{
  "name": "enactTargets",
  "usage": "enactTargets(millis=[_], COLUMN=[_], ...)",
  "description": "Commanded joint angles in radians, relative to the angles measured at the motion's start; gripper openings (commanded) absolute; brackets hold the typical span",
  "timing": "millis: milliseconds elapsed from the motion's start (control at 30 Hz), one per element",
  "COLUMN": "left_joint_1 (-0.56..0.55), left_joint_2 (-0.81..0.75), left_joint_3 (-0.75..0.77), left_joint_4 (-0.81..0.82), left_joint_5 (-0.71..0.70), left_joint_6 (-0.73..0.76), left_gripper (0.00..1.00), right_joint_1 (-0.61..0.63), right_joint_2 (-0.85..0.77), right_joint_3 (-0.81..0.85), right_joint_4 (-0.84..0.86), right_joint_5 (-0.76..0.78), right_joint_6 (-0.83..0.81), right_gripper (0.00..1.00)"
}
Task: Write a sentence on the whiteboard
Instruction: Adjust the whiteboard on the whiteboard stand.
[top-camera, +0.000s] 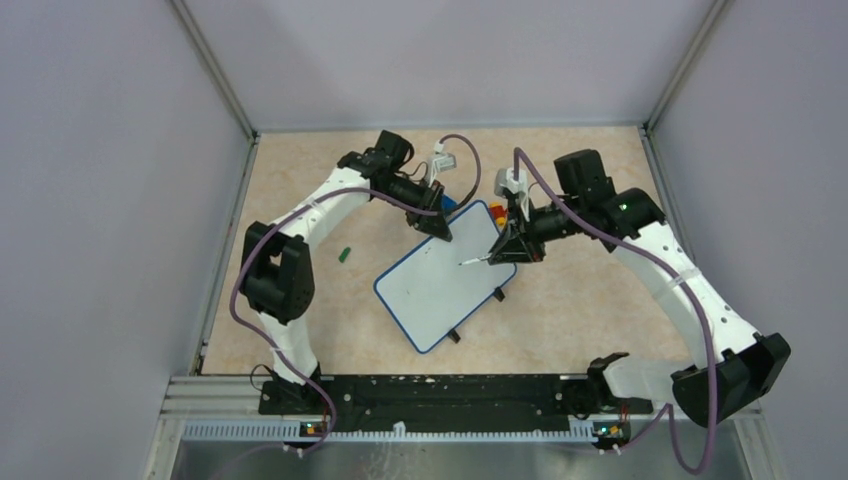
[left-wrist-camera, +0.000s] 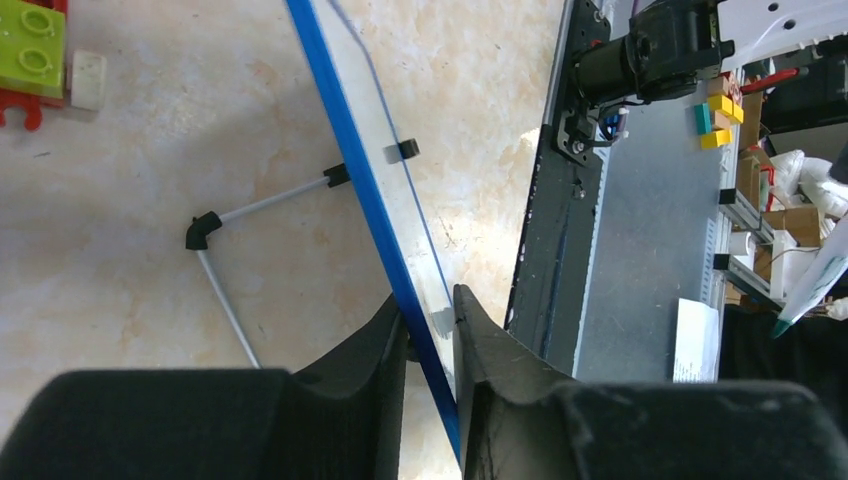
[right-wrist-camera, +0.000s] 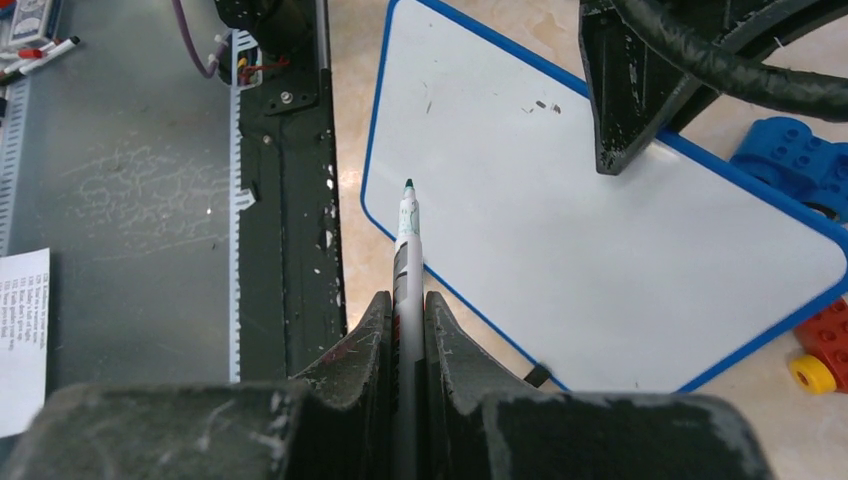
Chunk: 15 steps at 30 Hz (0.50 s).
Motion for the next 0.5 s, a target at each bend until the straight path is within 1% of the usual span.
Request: enactTargets(millis=[0, 133, 233, 267, 400, 467], left_joint_1=[-0.034, -0.054, -0.064, -0.064, -0.062, -0.056], left_joint_2=[0.004, 0.015, 0.027, 0.028, 0.024, 0.012], left_joint_3=[0.033, 0.044, 0.052, 0.054, 0.084, 0.106], left_joint_4=[0.019, 0.010, 0.008, 0.006, -0.021, -0.046], left_joint_5=[0.036, 0.037, 0.031, 0.031, 0.027, 0.012], left_joint_6=[0.034, 0.043, 0.038, 0.039, 0.049, 0.062], left_gripper=[0.24, 0.22, 0.25, 0.28, 0.47, 0.52], right_joint_1=[0.030, 0.053, 0.067, 0.073, 0.106, 0.123], right_joint_2=[-0.022, -0.020, -0.022, -0.022, -0.026, -0.029], right_joint_3=[-0.019, -0.025, -0.034, -0.039, -0.067, -0.081], right_joint_4=[0.009, 0.020, 0.034, 0.042, 0.087, 0.115], right_joint_5=[-0.029, -0.015, -0.011, -0.005, 0.047, 0.073], right_joint_6=[-0.023, -0.015, -0.003, 0.003, 0.038, 0.059], right_gripper=[0.00, 0.00, 0.00, 0.00, 0.00, 0.00])
